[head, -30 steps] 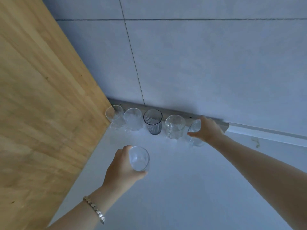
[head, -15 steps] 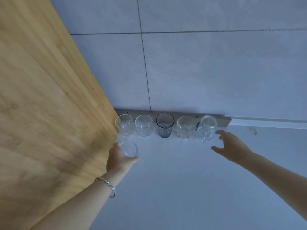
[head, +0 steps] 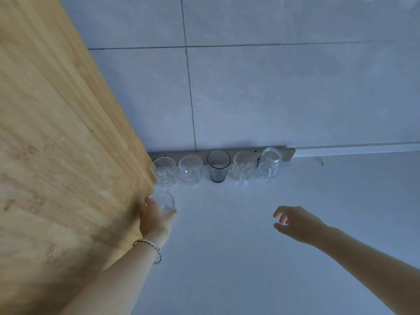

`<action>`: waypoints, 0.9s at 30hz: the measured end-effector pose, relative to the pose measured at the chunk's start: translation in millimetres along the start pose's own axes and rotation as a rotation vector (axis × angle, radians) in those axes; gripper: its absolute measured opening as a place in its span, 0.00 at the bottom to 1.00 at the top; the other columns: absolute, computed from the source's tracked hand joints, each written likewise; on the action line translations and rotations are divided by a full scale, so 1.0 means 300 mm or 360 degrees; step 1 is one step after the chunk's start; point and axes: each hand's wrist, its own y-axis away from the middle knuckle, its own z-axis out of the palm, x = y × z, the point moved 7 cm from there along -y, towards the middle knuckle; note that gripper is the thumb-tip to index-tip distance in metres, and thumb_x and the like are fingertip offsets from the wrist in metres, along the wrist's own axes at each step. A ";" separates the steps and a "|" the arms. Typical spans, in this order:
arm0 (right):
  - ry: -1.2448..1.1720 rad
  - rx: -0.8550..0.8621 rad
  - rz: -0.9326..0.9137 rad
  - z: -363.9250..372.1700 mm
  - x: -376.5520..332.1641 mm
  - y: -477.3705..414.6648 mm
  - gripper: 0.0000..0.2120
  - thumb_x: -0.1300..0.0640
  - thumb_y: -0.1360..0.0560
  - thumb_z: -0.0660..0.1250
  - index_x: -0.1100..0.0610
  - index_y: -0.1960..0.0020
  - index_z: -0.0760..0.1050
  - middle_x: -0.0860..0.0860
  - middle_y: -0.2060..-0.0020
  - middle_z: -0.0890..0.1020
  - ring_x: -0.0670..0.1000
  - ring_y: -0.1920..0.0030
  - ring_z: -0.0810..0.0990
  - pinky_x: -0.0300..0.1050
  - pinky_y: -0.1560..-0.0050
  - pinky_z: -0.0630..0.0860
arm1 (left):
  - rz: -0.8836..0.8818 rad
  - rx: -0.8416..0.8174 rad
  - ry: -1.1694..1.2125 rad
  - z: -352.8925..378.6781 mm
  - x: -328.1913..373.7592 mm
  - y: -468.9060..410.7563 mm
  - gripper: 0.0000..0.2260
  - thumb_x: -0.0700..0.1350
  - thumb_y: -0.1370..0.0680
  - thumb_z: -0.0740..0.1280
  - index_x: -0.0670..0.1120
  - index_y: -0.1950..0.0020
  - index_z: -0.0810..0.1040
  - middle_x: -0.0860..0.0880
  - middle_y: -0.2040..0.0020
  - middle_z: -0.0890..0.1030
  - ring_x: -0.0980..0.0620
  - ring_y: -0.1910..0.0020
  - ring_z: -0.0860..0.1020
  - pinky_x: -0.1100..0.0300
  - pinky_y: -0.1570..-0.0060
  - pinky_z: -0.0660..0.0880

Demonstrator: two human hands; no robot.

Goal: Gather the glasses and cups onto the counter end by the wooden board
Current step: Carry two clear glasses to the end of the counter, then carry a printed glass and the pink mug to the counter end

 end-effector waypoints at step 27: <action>-0.0267 0.0145 0.0813 -0.122 1.413 0.816 0.17 0.50 0.22 0.59 0.53 0.34 0.69 0.51 0.38 0.75 0.54 0.40 0.76 0.44 0.47 0.71 | 0.1459 -0.1244 -0.1057 0.961 1.157 1.380 0.15 0.44 0.27 0.60 0.49 0.72 0.60 0.50 0.71 0.64 0.47 0.68 0.62 0.60 0.71 0.56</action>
